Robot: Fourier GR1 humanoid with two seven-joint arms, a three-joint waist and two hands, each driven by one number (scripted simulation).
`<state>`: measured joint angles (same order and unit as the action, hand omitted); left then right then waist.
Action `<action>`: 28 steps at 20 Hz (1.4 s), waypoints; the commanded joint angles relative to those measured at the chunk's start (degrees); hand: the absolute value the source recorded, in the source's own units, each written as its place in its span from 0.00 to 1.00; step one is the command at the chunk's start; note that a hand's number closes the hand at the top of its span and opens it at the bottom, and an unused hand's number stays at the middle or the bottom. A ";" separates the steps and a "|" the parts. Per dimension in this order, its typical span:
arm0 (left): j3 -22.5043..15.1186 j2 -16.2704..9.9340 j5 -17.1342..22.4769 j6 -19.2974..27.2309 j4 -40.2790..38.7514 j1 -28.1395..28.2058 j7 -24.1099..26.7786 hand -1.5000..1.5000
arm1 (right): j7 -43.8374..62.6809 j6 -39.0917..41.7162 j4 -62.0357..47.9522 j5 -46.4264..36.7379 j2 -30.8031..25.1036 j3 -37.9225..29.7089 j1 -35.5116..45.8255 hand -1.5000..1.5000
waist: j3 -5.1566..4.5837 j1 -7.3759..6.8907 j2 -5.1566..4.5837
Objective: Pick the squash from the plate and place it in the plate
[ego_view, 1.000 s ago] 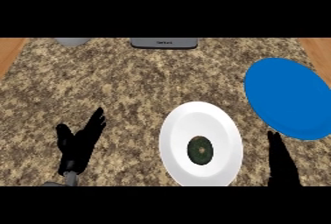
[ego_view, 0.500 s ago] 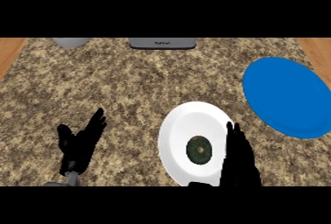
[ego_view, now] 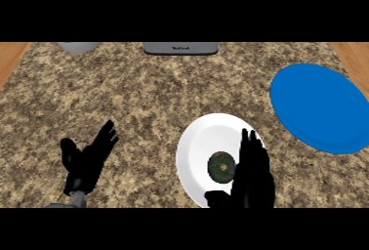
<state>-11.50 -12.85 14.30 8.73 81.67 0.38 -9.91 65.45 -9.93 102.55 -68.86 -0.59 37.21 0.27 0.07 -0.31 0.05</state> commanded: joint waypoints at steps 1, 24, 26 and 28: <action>0.50 0.19 -0.11 -0.54 -1.12 -1.26 -1.19 0.50 | 11.69 -0.54 -4.61 0.42 0.56 0.28 4.28 0.00 | -0.09 0.02 -0.12; 0.16 2.88 -4.11 -0.93 4.69 4.73 -1.56 0.50 | 4.18 1.82 -16.76 3.25 0.56 -1.74 6.43 1.00 | -0.07 0.14 0.05; 2.33 3.11 -3.27 -2.36 -0.87 1.84 0.15 0.50 | 9.59 0.89 -15.60 2.45 0.56 2.63 8.74 1.00 | -0.09 0.22 -0.01; 2.88 1.94 -3.85 -1.36 4.06 1.83 -3.93 0.50 | 1.67 1.63 -16.97 0.44 0.26 -4.09 7.49 1.00 | -0.07 0.27 0.01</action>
<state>-9.43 -10.68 10.89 7.19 84.06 2.35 -11.78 63.60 -9.99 85.48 -65.80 -0.57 34.93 7.87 -0.02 -0.15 0.19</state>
